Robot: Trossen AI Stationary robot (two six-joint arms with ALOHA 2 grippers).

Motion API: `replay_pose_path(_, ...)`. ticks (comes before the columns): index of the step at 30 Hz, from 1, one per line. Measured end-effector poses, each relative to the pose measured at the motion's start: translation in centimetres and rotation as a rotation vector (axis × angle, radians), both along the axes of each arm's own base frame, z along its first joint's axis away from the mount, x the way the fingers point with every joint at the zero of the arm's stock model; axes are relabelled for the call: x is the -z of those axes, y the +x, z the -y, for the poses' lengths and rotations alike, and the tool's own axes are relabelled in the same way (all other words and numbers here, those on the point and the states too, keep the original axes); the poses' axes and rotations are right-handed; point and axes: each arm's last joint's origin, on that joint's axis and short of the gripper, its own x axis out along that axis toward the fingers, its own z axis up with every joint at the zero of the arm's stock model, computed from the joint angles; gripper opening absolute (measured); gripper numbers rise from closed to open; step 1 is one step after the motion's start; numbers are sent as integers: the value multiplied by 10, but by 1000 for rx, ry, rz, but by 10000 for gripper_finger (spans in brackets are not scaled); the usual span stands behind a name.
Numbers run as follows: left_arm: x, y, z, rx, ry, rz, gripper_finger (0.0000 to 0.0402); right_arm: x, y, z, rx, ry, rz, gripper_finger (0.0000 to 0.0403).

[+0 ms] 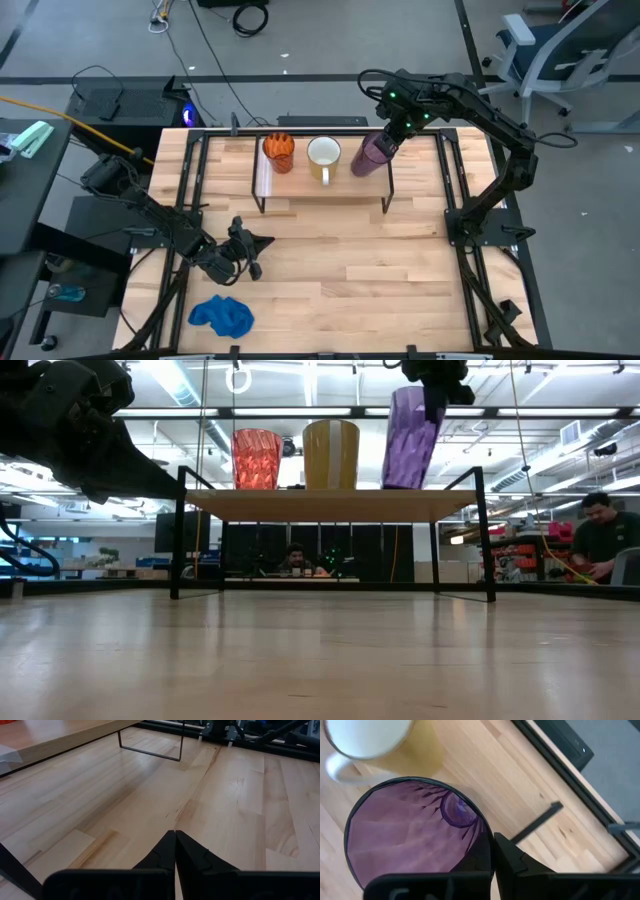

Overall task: Stack small to large cups/mugs on shelf
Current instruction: Put the purple cup on the shelf

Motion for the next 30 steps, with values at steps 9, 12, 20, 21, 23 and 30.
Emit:
replay_pose_path(9, 0, 0, 0, 0, 0, 0, 18, 1, -4, 1, 20, -11, -43, 7)
replay_pose_path(12, 0, 0, 0, 0, 0, 0, 26, 0, -2, 3, 18, -24, -18, 7)
replay_pose_path(20, 0, 0, 0, -1, -1, 0, 18, 4, 5, 2, -2, -9, -17, 14)
replay_pose_path(21, 0, 0, 0, -1, -2, 1, 16, 5, 7, 2, -8, -5, -18, 17)
replay_pose_path(23, 0, 0, 0, -1, -2, 1, 12, 8, 12, 1, -17, 5, -22, 22)
replay_pose_path(30, 0, 0, 0, -1, -2, 1, 20, 13, 18, 4, -17, 18, -34, 32)
